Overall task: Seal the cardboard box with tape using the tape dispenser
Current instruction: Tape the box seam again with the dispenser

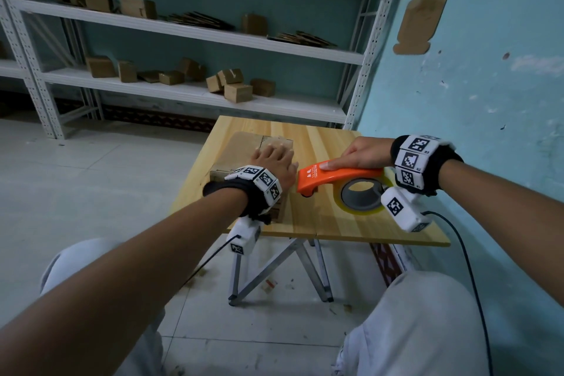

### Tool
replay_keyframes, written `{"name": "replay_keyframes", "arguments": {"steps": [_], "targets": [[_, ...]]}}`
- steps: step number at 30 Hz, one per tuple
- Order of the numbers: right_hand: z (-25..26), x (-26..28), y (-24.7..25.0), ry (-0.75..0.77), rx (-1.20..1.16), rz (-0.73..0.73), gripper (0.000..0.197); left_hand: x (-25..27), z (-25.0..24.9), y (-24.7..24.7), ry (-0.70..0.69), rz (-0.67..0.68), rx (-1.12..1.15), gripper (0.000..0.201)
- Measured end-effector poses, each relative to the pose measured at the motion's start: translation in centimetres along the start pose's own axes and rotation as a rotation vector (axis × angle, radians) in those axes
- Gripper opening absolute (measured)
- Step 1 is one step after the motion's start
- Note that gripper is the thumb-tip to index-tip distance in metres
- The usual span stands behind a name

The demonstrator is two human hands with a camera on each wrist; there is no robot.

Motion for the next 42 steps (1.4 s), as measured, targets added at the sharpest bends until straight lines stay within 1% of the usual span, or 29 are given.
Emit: {"name": "replay_keyframes", "arguments": {"steps": [3,5,10,12,15,19,24,29,31,36,40,42], "targets": [[-0.3,-0.2,-0.2,-0.019,-0.05,-0.013,0.07,-0.5,0.7,-1.1,-0.056,0.021,-0.032,0.053],[-0.3,-0.4,-0.3,-0.026,-0.076,-0.017,0.067,-1.1,1.4,-1.4,-0.051,0.048,-0.04,0.053],[-0.5,-0.9,-1.6,-0.048,-0.138,-0.005,0.056,-1.4,2.0,-1.8,-0.07,0.009,-0.03,0.054],[-0.8,-1.0,-1.9,-0.05,-0.175,-0.007,0.06,-1.6,2.2,-1.8,-0.083,-0.014,-0.028,0.052],[-1.3,-1.1,-2.2,-0.058,-0.231,-0.007,0.07,-1.4,2.3,-1.6,-0.08,-0.014,-0.009,0.052],[-2.1,-1.0,-2.4,-0.084,-0.297,-0.005,0.068,-1.2,2.2,-1.5,-0.082,-0.004,0.006,0.052],[-2.1,-0.7,-2.4,-0.092,-0.322,0.006,0.071,-0.8,2.0,-0.9,-0.077,0.006,0.005,0.051],[-2.3,-0.6,-2.3,-0.104,-0.351,0.01,0.068,-0.6,2.0,-0.6,-0.083,-0.024,0.007,0.05],[-2.3,-0.5,-2.3,-0.105,-0.36,0.014,0.071,-0.6,2.0,-0.8,-0.092,-0.011,0.011,0.049],[-2.2,-0.3,-2.2,-0.1,-0.365,0.018,0.065,-0.8,2.2,-1.0,-0.065,0.027,0.015,0.05],[-2.6,-0.1,-2.1,-0.106,-0.372,0.021,0.067,-0.7,2.1,-1.0,-0.069,0.033,0.01,0.051],[-2.4,-0.1,-2.1,-0.1,-0.343,0.019,0.072,-0.7,2.1,-0.9,-0.053,0.032,0.017,0.051]]}}
Point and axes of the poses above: each hand's wrist, its own x-axis away from the middle knuckle, its own y-axis out of the back of the hand, z = x × y, the point moved 4 cm from there along -x, towards the middle knuckle, and after that the axes turned 12 degrees about -z, right-handed, at the moved point
